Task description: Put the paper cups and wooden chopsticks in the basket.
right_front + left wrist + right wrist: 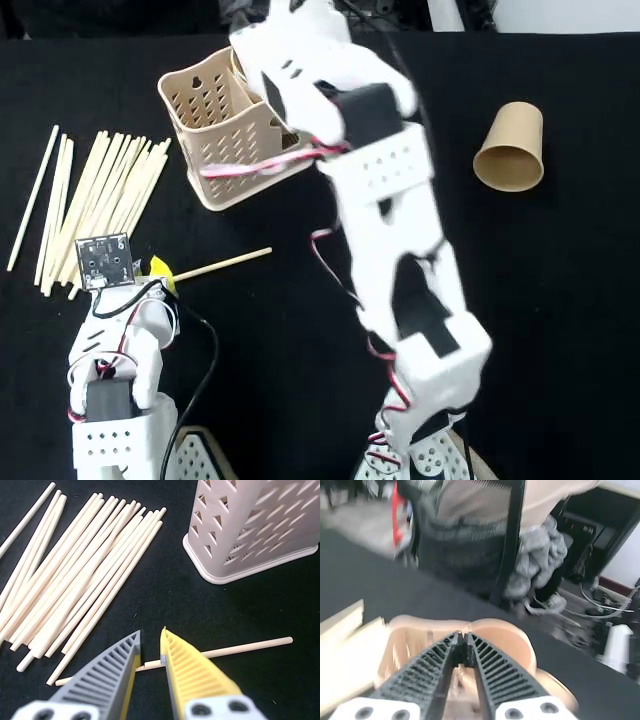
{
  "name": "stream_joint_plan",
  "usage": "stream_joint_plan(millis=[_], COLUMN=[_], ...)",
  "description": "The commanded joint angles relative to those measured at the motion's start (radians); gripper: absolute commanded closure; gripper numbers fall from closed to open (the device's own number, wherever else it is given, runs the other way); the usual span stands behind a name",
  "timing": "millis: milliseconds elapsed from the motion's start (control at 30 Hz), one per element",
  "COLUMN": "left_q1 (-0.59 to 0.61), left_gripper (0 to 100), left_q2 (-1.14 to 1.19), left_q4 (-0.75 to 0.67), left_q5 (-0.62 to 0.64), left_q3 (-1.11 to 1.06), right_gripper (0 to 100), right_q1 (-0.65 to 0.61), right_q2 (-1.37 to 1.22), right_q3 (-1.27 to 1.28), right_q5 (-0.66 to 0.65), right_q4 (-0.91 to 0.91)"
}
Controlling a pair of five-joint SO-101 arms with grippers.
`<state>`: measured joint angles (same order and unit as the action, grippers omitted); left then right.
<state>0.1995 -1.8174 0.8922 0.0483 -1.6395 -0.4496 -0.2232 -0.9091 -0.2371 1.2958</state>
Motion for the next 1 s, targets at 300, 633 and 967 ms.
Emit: stream_joint_plan(millis=[300,633,967], left_q1=[0.004,0.004,0.002], left_gripper=[92,92,92], left_q2=[-0.005,-0.005,-0.005], left_q4=[-0.015,-0.015,-0.015], left_q5=[-0.002,-0.002,-0.002], left_q3=[0.01,0.01,0.01], right_gripper=[75.4,73.3,73.3], right_q1=[0.384,0.795,0.87], right_q2=[0.443,0.714,0.524], right_q3=[0.357,1.245,1.836], right_q5=[-0.74,-1.157,-1.088], right_q4=[0.466,-0.132,-1.252])
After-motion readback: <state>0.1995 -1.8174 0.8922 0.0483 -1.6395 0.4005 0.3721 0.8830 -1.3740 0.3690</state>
